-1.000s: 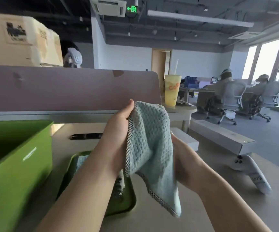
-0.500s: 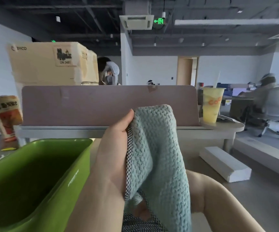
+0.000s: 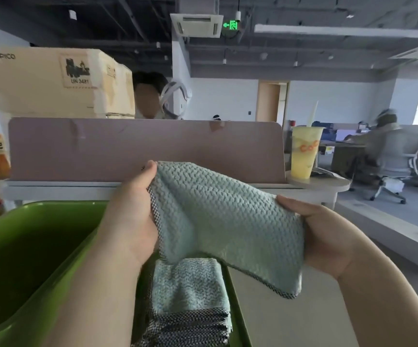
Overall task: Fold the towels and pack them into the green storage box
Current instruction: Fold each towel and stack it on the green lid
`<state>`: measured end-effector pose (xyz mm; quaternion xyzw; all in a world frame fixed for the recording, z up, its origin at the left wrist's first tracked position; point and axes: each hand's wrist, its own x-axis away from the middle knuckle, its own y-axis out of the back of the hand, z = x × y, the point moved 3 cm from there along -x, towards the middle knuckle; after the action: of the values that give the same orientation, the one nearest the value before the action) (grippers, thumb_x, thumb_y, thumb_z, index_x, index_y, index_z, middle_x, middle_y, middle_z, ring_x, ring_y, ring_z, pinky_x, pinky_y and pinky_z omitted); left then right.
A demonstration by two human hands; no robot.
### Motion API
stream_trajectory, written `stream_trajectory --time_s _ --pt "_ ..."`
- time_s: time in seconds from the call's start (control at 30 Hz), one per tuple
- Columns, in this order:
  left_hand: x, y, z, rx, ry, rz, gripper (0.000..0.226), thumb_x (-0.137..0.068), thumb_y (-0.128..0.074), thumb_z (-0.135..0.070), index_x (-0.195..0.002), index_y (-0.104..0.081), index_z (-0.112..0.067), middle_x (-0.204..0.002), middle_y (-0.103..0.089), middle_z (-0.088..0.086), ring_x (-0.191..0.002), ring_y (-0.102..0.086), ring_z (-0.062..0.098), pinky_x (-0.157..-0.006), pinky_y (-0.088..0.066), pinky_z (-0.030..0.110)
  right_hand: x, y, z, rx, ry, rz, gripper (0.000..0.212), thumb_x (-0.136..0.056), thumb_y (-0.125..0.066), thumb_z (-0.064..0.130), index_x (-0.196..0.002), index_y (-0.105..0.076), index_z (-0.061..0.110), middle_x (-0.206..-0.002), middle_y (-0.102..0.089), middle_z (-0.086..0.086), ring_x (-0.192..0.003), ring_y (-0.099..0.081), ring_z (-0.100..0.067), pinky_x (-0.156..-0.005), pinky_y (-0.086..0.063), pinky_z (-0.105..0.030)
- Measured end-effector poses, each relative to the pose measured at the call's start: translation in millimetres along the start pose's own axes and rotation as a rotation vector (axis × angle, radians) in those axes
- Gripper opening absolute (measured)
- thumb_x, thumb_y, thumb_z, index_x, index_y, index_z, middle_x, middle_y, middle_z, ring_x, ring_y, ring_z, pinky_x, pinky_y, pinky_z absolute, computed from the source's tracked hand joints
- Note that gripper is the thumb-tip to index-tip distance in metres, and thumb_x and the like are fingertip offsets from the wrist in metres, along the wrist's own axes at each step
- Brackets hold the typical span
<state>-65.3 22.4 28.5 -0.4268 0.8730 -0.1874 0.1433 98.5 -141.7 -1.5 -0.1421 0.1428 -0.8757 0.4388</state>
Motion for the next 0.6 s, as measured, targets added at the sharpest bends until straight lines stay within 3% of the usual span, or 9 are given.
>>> stream_trajectory --time_s 0.1,0.2,0.3,0.4,0.5,0.6 --pt "-5.0 3.8 2.0 -0.114 -0.070 -0.085 0.027 -0.090 -0.059 -0.037 -0.098 -0.068 -0.013 -0.099 -0.073 0.008 -0.094 -0.068 0.029 -0.085 -0.051 0.044 7.1 5.5 8.7 0.020 0.025 -0.061 0.027 -0.085 -0.060 0.024 -0.102 -0.070 0.005 -0.081 -0.075 -0.011 -0.060 -0.070 -0.023 -0.061 -0.052 -0.033" --pt "-7.3 4.6 2.5 -0.222 -0.189 -0.163 0.015 -0.090 -0.062 -0.029 -0.092 -0.066 -0.015 -0.100 -0.071 0.007 -0.094 -0.066 0.026 -0.090 -0.047 0.041 10.2 10.2 14.3 0.053 0.047 -0.095 0.029 -0.086 -0.060 0.025 -0.107 -0.070 0.007 -0.083 -0.074 -0.010 -0.059 -0.070 -0.022 -0.055 -0.052 -0.028" --pt "-10.6 8.7 3.1 -0.376 -0.290 -0.235 0.028 -0.089 -0.063 -0.031 -0.113 -0.061 -0.017 -0.107 -0.067 0.003 -0.100 -0.063 0.024 -0.092 -0.047 0.041 11.0 14.2 17.6 0.072 0.089 -0.147 0.030 -0.085 -0.062 0.020 -0.110 -0.067 0.005 -0.085 -0.072 -0.011 -0.060 -0.068 -0.022 -0.050 -0.053 -0.027" --pt "-10.3 12.0 1.7 -0.461 -0.384 -0.289 0.027 -0.089 -0.063 -0.032 -0.114 -0.055 -0.024 -0.109 -0.063 0.000 -0.099 -0.063 0.022 -0.089 -0.050 0.041 13.0 12.9 18.2 0.060 0.100 -0.172 0.014 -0.087 -0.059 0.014 -0.099 -0.064 0.009 -0.074 -0.070 -0.009 -0.051 -0.065 -0.020 -0.044 -0.050 -0.024" --pt "-10.0 13.0 2.3 -0.536 -0.441 -0.288 0.029 -0.088 -0.064 -0.037 -0.115 -0.055 -0.033 -0.112 -0.061 0.000 -0.095 -0.062 0.017 -0.081 -0.049 0.036 12.3 18.1 16.8 -0.005 0.045 -0.143 0.034 -0.089 -0.057 0.014 -0.123 -0.059 0.013 -0.092 -0.069 -0.011 -0.065 -0.064 -0.023 -0.055 -0.051 -0.030" --pt "-9.9 13.2 1.9 -0.576 -0.462 -0.241 0.018 -0.086 -0.064 -0.041 -0.102 -0.058 -0.046 -0.112 -0.062 0.002 -0.102 -0.062 0.023 -0.089 -0.051 0.048 14.8 16.2 13.5 -0.086 -0.034 0.117 0.038 -0.089 -0.051 0.017 -0.124 -0.064 0.014 -0.115 -0.069 -0.019 -0.073 -0.069 -0.026 -0.062 -0.059 -0.037"
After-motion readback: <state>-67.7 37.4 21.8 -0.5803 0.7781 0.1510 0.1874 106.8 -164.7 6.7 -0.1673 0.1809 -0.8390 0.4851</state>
